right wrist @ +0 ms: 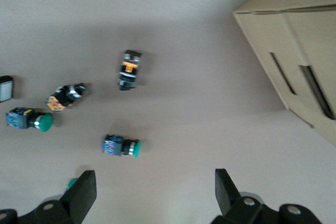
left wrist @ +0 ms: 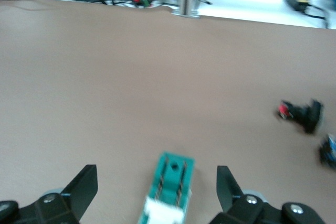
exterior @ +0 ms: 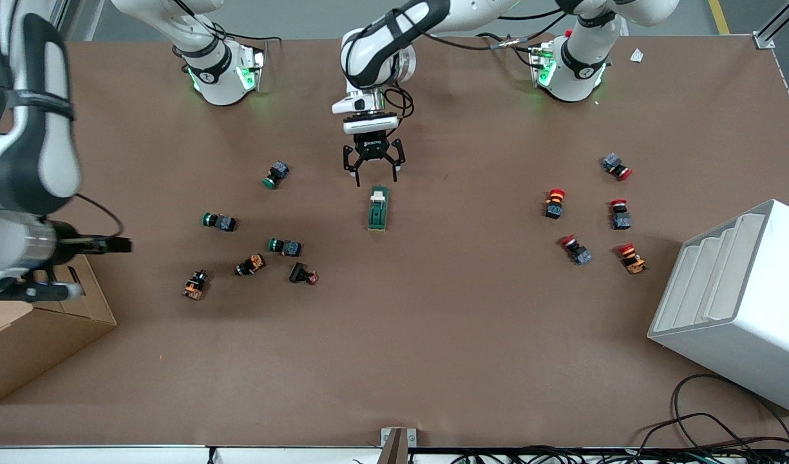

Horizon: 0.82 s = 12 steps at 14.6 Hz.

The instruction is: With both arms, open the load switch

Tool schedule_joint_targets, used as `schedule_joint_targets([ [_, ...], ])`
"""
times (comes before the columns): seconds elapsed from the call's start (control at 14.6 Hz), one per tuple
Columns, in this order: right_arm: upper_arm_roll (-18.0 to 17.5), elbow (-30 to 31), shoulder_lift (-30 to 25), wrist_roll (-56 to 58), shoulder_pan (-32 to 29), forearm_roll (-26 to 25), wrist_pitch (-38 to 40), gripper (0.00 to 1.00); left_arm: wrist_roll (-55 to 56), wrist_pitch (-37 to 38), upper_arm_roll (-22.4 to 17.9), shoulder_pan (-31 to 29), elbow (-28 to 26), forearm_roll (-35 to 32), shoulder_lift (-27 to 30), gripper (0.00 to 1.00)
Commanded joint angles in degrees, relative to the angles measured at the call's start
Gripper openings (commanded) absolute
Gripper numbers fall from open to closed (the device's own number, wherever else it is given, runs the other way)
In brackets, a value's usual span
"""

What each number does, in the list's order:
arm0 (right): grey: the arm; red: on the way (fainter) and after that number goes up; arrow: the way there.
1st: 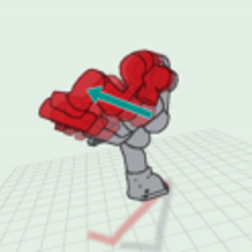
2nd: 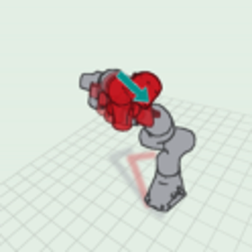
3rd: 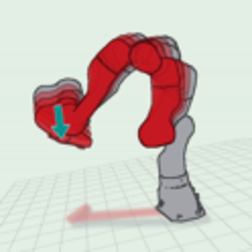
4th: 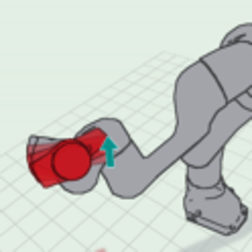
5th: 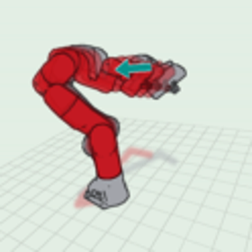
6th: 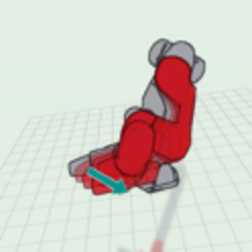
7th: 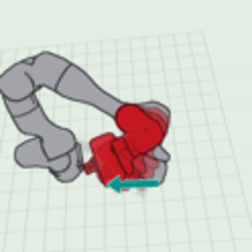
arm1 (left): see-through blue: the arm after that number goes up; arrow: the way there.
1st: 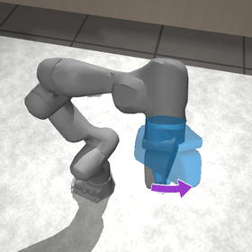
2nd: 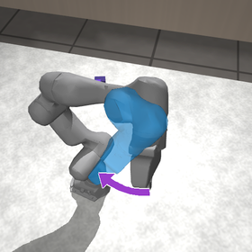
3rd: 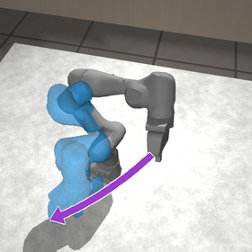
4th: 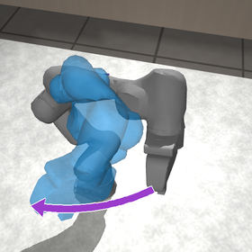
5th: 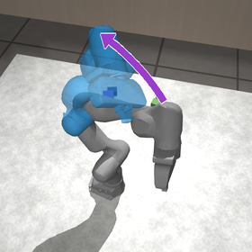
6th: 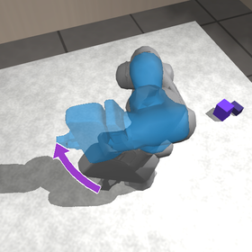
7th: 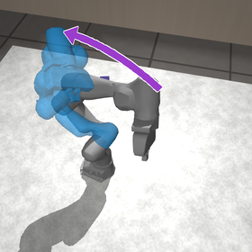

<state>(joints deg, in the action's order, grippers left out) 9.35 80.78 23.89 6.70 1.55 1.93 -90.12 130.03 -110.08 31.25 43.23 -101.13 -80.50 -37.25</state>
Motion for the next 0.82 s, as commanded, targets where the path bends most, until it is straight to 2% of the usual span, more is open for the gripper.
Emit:
schedule_joint_targets([
  [0.0,-1.5,-0.3,-1.4,0.3,-0.8,-1.8,0.7,1.0,-15.1,0.0,-0.3,-3.1,5.5,13.7,6.0,1.0],
  [0.27,-1.7,-3.3,-1.3,0.4,-3.6,-0.9,3.1,1.0,-34.3,0.2,-0.2,-12.4,7.9,26.2,13.8,1.0],
  [0.48,-1.9,-3.5,-1.3,-0.1,-3.3,0.1,3.1,1.0,-48.7,1.1,-0.1,-20.6,9.4,36.1,19.8,1.0],
  [0.75,-1.9,-2.8,-2.5,0.6,-3.4,0.9,3.8,1.0,-69.2,4.1,-0.2,-31.9,15.5,51.4,23.7,1.0],
])
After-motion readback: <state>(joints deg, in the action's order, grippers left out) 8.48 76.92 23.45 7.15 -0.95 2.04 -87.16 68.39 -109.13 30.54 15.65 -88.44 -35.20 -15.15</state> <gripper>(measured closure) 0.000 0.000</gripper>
